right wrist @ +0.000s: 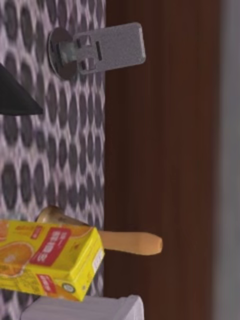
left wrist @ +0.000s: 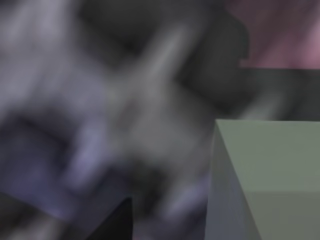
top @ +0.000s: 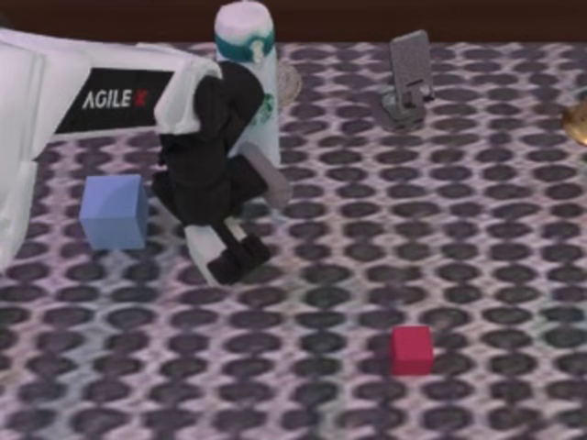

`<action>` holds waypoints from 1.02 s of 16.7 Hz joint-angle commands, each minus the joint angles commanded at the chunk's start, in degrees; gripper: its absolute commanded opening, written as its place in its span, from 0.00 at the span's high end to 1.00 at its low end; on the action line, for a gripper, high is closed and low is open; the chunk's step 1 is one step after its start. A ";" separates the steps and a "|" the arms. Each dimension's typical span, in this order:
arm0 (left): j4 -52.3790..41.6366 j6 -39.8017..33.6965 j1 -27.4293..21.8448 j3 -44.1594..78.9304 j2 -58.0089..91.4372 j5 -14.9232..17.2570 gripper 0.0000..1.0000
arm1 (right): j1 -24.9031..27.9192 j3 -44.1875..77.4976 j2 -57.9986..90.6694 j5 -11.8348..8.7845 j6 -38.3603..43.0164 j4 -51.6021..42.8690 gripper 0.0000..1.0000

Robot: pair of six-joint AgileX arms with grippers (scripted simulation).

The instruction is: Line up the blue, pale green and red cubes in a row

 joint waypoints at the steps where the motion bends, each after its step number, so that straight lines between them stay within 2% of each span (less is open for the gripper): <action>1: 0.00 0.00 0.00 0.00 0.00 0.00 0.45 | 0.00 0.00 0.00 0.00 0.00 0.00 0.00; 8: 0.00 0.00 0.00 0.00 0.00 0.00 0.98 | 0.00 0.00 0.00 0.00 0.00 0.00 0.00; 17: -0.66 -0.31 0.02 0.21 -1.29 0.50 1.00 | 0.00 0.00 0.00 0.00 0.00 0.00 0.00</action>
